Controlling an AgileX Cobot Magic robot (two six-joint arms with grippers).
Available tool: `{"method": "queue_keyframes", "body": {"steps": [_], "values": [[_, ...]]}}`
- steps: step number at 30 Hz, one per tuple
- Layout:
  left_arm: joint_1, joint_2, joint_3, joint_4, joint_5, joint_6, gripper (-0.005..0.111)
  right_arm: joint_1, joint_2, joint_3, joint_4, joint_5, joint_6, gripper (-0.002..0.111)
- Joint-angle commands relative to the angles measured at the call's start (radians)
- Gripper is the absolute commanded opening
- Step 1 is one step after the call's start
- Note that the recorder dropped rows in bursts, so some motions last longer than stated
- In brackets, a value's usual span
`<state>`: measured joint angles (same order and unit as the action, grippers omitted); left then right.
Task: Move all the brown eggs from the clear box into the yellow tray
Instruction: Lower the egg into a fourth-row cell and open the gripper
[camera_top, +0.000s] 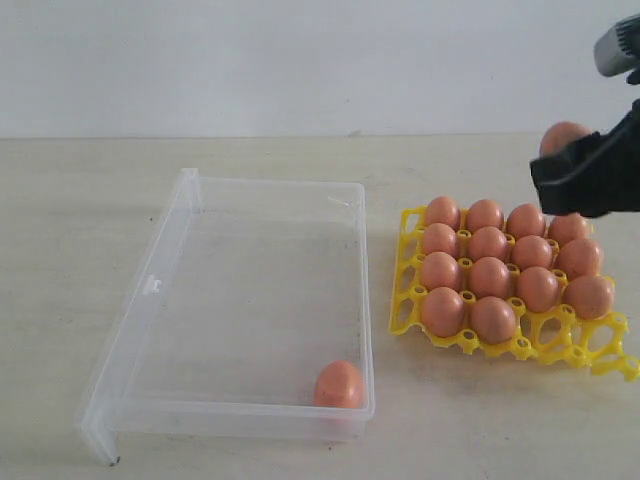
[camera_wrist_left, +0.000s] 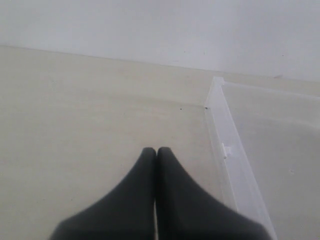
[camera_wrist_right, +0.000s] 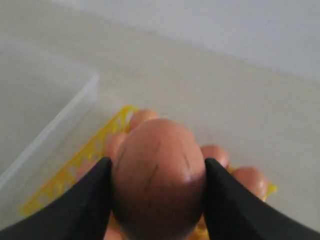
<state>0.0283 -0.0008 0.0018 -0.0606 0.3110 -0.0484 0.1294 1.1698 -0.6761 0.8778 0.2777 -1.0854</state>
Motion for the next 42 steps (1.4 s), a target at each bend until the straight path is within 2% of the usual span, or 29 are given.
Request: {"method": "queue_keyframes", "body": {"steps": [1,5,7,9,15,19,23,29,34,42], "values": [[-0.003,0.001,-0.002,-0.002,-0.007,0.0,-0.004,-0.337,0.11,-0.084,0.14,0.545,-0.208,0.0],[-0.003,0.001,-0.002,-0.002,-0.007,0.0,-0.004,-0.576,0.249,-0.091,0.409,0.913,-0.332,0.0],[-0.003,0.001,-0.002,-0.002,-0.007,0.0,-0.004,-0.64,0.322,-0.091,0.451,0.943,-0.346,0.0],[-0.003,0.001,-0.002,-0.002,-0.007,0.0,-0.004,-0.644,0.362,-0.089,0.408,0.943,-0.346,0.0],[-0.003,0.001,-0.002,-0.002,-0.007,0.0,-0.004,-0.567,0.414,0.007,0.437,0.934,-0.535,0.0],[-0.003,0.001,-0.002,-0.002,-0.007,0.0,-0.004,-0.5,0.414,0.037,0.449,0.693,-0.647,0.0],[-0.003,0.001,-0.002,-0.002,-0.007,0.0,-0.004,-0.407,0.414,0.039,0.464,0.566,-0.814,0.0],[-0.003,0.001,-0.002,-0.002,-0.007,0.0,-0.004,-0.283,0.414,0.039,0.427,0.429,-0.835,0.0],[-0.003,0.001,-0.002,-0.002,-0.007,0.0,-0.004,-0.257,0.414,0.039,0.427,0.308,-0.818,0.0],[-0.003,0.001,-0.002,-0.002,-0.007,0.0,-0.004,-0.259,0.414,0.039,0.375,0.385,-0.737,0.0]]}}
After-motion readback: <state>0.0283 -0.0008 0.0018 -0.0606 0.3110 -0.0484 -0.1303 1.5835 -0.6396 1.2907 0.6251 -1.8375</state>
